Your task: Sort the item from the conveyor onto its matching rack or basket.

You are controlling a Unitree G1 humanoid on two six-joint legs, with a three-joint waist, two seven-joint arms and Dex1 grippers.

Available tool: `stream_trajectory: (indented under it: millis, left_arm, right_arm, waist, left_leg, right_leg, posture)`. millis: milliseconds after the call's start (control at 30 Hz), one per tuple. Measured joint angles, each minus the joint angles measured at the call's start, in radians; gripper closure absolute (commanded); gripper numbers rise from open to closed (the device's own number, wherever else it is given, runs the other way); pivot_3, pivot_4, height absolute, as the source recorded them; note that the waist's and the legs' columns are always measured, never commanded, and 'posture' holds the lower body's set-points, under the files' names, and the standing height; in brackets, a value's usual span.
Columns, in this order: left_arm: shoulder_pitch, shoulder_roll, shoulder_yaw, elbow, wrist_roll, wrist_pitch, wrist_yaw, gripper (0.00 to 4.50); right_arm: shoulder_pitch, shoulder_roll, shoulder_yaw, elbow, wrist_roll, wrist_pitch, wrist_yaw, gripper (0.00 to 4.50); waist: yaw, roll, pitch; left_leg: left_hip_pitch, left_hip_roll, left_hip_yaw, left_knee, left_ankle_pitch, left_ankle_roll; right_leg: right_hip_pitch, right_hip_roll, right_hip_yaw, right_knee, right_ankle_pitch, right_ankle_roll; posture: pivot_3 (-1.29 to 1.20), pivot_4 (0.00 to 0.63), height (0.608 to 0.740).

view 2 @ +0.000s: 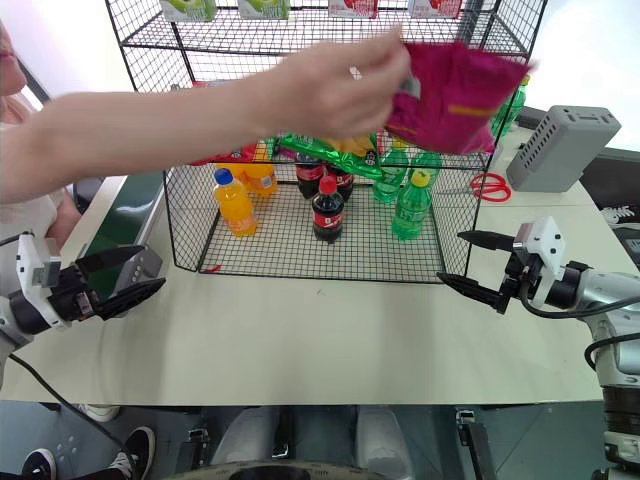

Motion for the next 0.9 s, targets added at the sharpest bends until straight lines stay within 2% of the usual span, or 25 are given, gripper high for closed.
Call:
stream_trajectory:
  millis: [900]
  left_arm:
    - [0.013,-0.006,0.000,-0.004,-0.017,-0.013,0.024,0.06]
  right_arm:
    - [-0.030,0.000,0.028,0.003,-0.005,-0.004,0.010,0.00]
  waist:
    - [0.000,0.000,0.000]
  left_leg:
    - [0.000,0.000,0.000,0.000,0.000,0.000]
  right_leg:
    - [0.000,-0.001,0.000,0.000,0.000,0.000]
  posture:
    - [0.00,0.150,0.740]
